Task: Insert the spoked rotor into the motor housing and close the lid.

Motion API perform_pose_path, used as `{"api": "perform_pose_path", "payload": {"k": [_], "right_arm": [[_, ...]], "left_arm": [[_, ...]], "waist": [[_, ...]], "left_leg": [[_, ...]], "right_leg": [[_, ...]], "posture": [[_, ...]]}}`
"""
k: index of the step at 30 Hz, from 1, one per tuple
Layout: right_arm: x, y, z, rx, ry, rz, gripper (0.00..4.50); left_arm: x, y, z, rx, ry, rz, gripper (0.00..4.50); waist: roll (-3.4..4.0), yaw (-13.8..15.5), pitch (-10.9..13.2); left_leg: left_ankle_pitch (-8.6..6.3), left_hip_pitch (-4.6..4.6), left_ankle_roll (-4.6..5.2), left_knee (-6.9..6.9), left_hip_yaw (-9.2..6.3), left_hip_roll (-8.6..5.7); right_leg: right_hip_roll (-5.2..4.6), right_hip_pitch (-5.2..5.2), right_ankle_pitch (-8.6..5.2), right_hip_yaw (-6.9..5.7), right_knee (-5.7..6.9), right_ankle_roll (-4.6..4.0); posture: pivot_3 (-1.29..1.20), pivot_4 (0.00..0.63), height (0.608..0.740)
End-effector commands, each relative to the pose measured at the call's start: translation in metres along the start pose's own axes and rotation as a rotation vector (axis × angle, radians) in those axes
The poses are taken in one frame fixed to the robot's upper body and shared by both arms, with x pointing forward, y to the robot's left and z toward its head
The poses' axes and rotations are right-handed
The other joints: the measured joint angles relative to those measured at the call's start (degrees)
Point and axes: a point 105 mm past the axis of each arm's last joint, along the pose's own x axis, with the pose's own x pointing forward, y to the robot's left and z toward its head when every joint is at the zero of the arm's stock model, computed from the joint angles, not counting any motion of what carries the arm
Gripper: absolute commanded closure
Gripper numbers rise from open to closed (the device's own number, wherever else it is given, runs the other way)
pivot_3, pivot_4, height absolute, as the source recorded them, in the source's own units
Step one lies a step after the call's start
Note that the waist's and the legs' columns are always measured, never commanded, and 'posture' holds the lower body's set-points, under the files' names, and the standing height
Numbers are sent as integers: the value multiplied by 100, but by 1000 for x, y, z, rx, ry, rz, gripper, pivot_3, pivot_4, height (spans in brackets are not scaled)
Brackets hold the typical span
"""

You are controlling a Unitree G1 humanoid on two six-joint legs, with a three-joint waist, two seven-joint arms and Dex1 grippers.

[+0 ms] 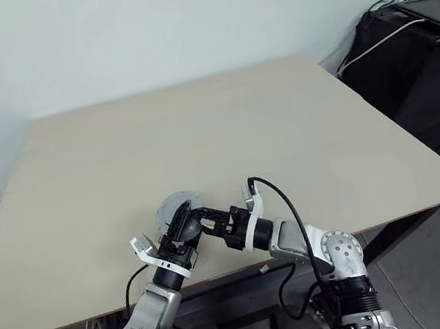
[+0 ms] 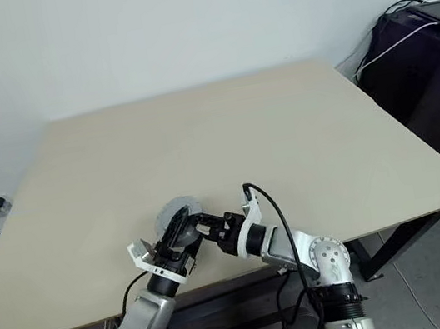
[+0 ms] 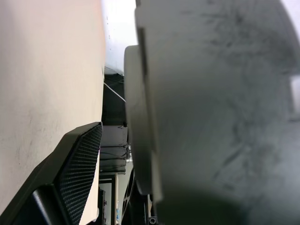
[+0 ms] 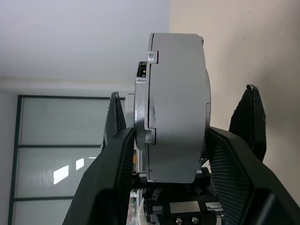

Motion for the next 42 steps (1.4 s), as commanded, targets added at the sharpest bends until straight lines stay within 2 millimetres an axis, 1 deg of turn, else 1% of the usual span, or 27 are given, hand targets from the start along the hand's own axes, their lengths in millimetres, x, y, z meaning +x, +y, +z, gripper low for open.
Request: {"api": "perform_pose_path", "payload": {"k": [1,6,18,21,26,27,35,41,42], "right_arm": [[0,30,6,-35,-30,131,2407],[-2,30,13,-26,-77,136,2407],[0,31,7,-40,-37,135,2407],[0,31,7,-41,-33,136,2407],[-1,30,7,-41,-35,136,2407],[-1,30,7,-41,-35,136,2407],[-1,29,8,-46,-35,126,2407],[-2,21,16,-134,-85,38,2407],[-2,21,16,-137,-87,38,2062]], "left_arm": [[9,-17,-3,-25,-24,-94,21],[7,-18,3,-20,-70,-107,21],[8,-16,5,-21,-77,-108,21],[8,-16,5,-22,-76,-108,597],[7,-16,6,-27,-90,-117,2194],[7,-16,6,-28,-90,-118,2354],[7,-16,7,-29,-91,-125,2355],[7,-17,7,-27,-97,-129,2355],[7,-17,8,-26,-98,-129,2355]], "waist": [[0,0,0],[0,0,0],[0,1,0],[0,0,0],[-1,1,0],[-1,0,0],[-1,1,0],[-1,1,0],[-1,1,0]], "left_leg": [[0,0,0,0,0,0],[0,0,0,0,0,0],[0,0,1,1,0,0],[0,0,1,1,0,0],[0,0,1,1,1,0],[0,0,1,1,1,0],[0,0,1,2,1,0],[0,0,1,2,1,0],[0,0,1,2,1,0]], "right_leg": [[0,0,0,0,0,0],[0,0,0,0,0,0],[0,1,0,0,0,0],[0,1,0,0,0,0],[-1,1,0,1,0,0],[-1,1,0,1,-1,0],[0,1,0,1,0,0],[0,1,0,0,0,0],[0,1,0,0,0,0]], "posture": [[0,0,740],[0,0,740],[0,0,740],[0,0,740],[0,0,740],[0,0,740],[0,0,740],[0,0,740],[0,0,740]]}}
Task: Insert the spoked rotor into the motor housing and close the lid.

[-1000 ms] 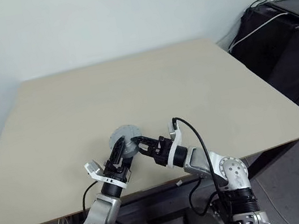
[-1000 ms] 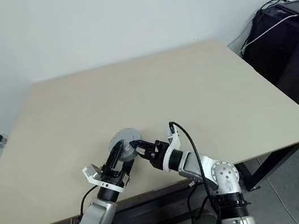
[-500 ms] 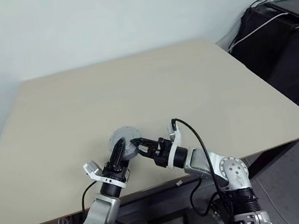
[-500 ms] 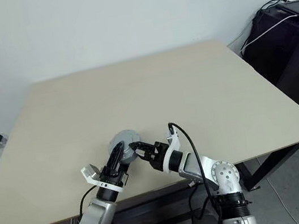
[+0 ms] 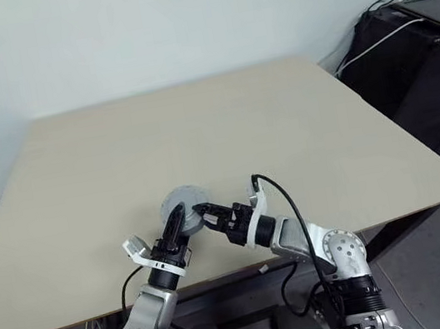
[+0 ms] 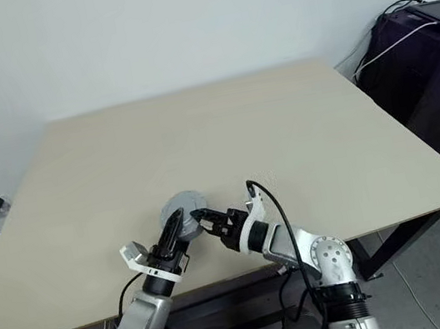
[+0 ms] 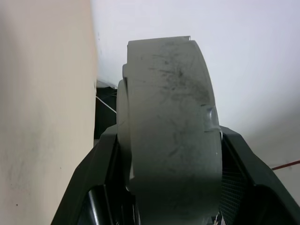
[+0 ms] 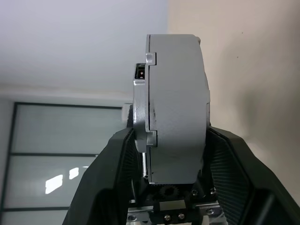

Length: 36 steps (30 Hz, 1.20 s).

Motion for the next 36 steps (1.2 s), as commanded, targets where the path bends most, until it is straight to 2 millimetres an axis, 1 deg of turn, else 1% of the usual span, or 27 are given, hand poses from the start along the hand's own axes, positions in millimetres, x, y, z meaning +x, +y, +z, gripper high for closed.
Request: {"api": "perform_pose_path", "payload": {"k": [1,5,6,7,10,12,14,15,17,19,23,24,27,28,31,36], "right_arm": [[1,21,8,-81,-34,64,1675],[-1,20,10,-76,-51,60,488],[-1,18,13,-74,-65,47,101],[-3,17,17,-76,-86,39,0],[-10,17,24,-102,-127,23,0],[-15,15,28,-180,-147,-15,0],[-22,14,35,-309,-194,-70,0],[-25,16,37,-382,-205,-87,0],[-28,14,38,-657,-199,-176,0],[-31,14,39,-873,-212,-219,0],[-33,14,45,-1209,-293,-267,0],[-33,13,44,-1261,-302,-270,0],[-35,10,44,-1356,-346,-281,0],[-36,8,44,-1376,-354,-280,0],[-40,2,46,-1425,-380,-303,0],[-50,-8,44,-1484,-383,-332,0]], "left_arm": [[11,-14,-5,-33,-29,-84,2355],[10,-14,-5,-32,-39,-87,2359],[10,-15,-5,-31,-43,-87,2359],[10,-15,-4,-22,-50,-87,2359],[9,-16,0,3,-77,-84,2360],[9,-17,7,31,-109,-75,2360],[10,-16,16,75,-144,-53,2360],[10,-15,21,94,-158,-39,2360],[15,-14,34,141,-205,-12,2360],[22,-13,44,181,-236,4,2360],[38,-6,60,235,-295,69,2360],[43,-5,64,241,-309,83,2360],[61,1,73,254,-344,127,2360],[66,1,75,251,-351,130,2360],[81,4,80,268,-357,155,2360],[95,11,90,263,-380,194,2360]], "waist": [[0,0,0],[-2,1,0],[-2,2,0],[-2,1,0],[-2,2,0],[-2,4,0],[-3,13,0],[-4,15,1],[-6,21,3],[-20,31,5],[-32,76,1],[-36,90,1],[-76,137,1],[-91,143,5],[-118,177,17],[-130,252,22]], "left_leg": [[0,0,0,0,0,0],[0,0,0,1,0,0],[0,0,0,1,0,0],[0,0,0,1,0,0],[0,0,1,1,0,-1],[-1,0,1,1,1,-1],[-1,0,1,1,1,-1],[-1,-1,1,2,2,-1],[-1,-1,1,4,2,0],[0,-2,0,14,7,-1],[9,-2,-11,22,10,1],[19,0,-27,24,18,0],[25,0,-26,26,22,-3],[27,0,-29,26,22,-2],[29,-1,-32,26,20,-1],[30,-3,-31,28,20,-4]], "right_leg": [[0,0,0,0,0,0],[0,0,0,0,0,1],[0,0,0,0,0,1],[0,0,0,0,0,1],[-1,0,0,0,0,1],[-1,0,0,0,-1,1],[-2,0,0,0,-1,1],[-2,0,0,0,-1,1],[-1,1,1,-1,-1,3],[-1,3,4,-2,-1,10],[-1,8,8,-3,-5,35],[-2,8,10,1,-4,37],[-4,8,19,6,-5,32],[-2,7,30,6,-5,17],[0,5,35,4,-5,11],[-1,5,41,4,-8,5]], "posture": [[0,0,740],[0,0,740],[0,0,740],[0,0,740],[0,0,740],[0,0,740],[0,0,740],[0,0,740],[0,0,740],[0,0,740],[0,0,740],[0,0,740],[0,0,740],[0,0,740],[0,0,740],[0,0,740]]}}
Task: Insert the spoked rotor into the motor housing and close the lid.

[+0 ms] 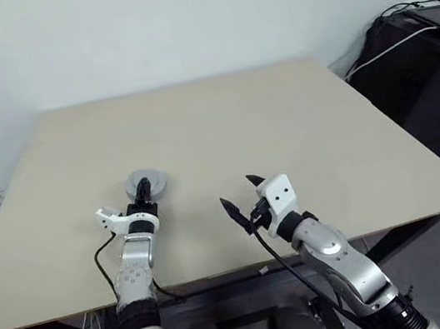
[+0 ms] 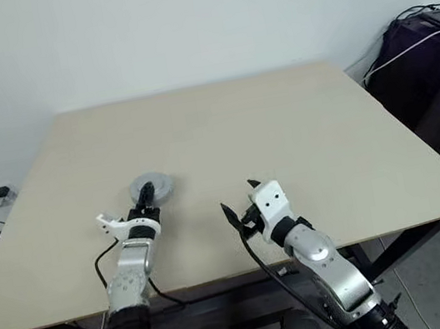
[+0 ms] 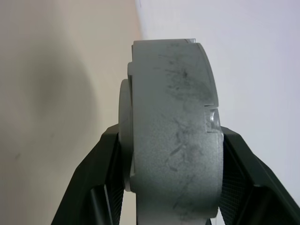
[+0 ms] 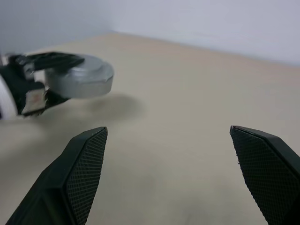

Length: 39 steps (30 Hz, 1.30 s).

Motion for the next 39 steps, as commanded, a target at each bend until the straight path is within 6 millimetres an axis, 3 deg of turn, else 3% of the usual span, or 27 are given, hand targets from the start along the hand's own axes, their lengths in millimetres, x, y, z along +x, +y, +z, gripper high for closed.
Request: {"api": "perform_pose_path", "payload": {"k": [1,13,26,33,39], "right_arm": [[-6,-6,4,-58,-43,-19,0],[-13,-7,-6,-4,-23,-49,0],[-13,-9,-9,23,-8,-59,0],[-13,-7,-10,33,-2,-60,0],[-12,-6,-11,41,4,-55,0]], "left_arm": [[15,-15,-10,-18,-1,-36,2360],[42,5,-2,-2,-69,131,2360],[38,33,-2,31,-88,289,2360],[20,50,-17,82,-37,378,106],[-19,69,-40,138,92,480,23]], "waist": [[-1,3,0],[-18,-12,11],[-17,-27,8],[-7,-56,-2],[7,-120,-26]], "left_leg": [[0,0,0,-1,0,0],[8,0,-6,2,0,4],[17,7,-6,4,-1,3],[-4,85,30,-7,2,3],[-7,92,32,-8,8,6]], "right_leg": [[0,0,0,0,0,0],[6,2,6,0,5,6],[6,10,18,0,5,11],[3,89,-2,2,-1,34],[4,86,-6,11,6,36]], "posture": [[0,0,740],[0,0,740],[0,0,740],[0,0,740],[0,0,740]]}}
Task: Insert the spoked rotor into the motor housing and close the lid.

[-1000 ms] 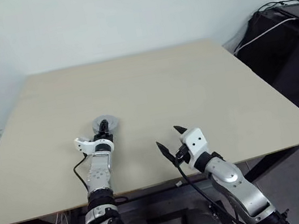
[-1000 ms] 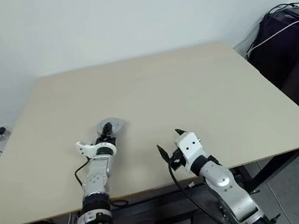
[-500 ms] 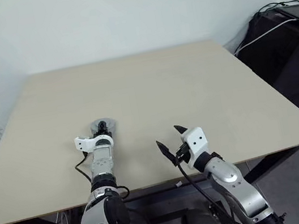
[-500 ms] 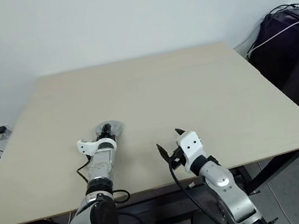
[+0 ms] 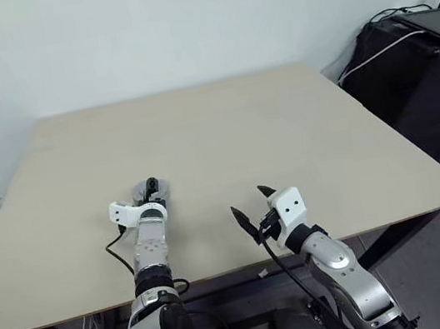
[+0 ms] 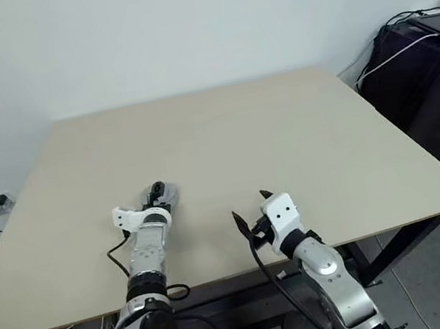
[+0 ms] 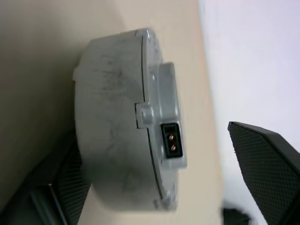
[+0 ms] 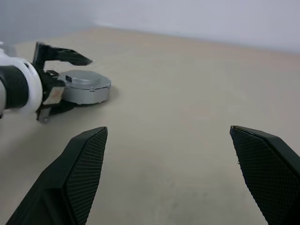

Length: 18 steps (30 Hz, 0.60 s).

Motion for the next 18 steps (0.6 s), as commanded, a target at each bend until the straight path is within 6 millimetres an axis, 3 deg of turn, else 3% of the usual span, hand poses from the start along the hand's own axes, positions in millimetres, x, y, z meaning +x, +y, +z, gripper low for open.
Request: {"api": "perform_pose_path", "payload": {"k": [1,10,14,18], "right_arm": [[2,-1,12,-15,-41,4,0],[0,-1,11,36,-24,16,0],[-5,-9,9,52,-18,-20,0],[-13,-13,3,40,-2,-43,0]], "left_arm": [[-28,35,-39,22,133,122,23],[-75,48,-42,95,250,161,23],[-99,25,-37,357,281,-29,23],[-113,-1,-26,660,172,-254,23]], "waist": [[1,-19,0],[37,-136,-34],[59,-91,-42],[52,25,-20]], "left_leg": [[0,-1,-1,-1,1,2],[-15,10,-16,-13,8,7],[-32,14,-23,-12,11,2],[-33,5,-21,-7,9,-4]], "right_leg": [[3,-2,0,1,-2,1],[2,-1,-2,9,0,-17],[-5,6,-25,10,1,-2],[-7,5,-46,11,-1,-26]], "posture": [[0,0,740],[0,0,740],[0,0,740],[0,0,740]]}}
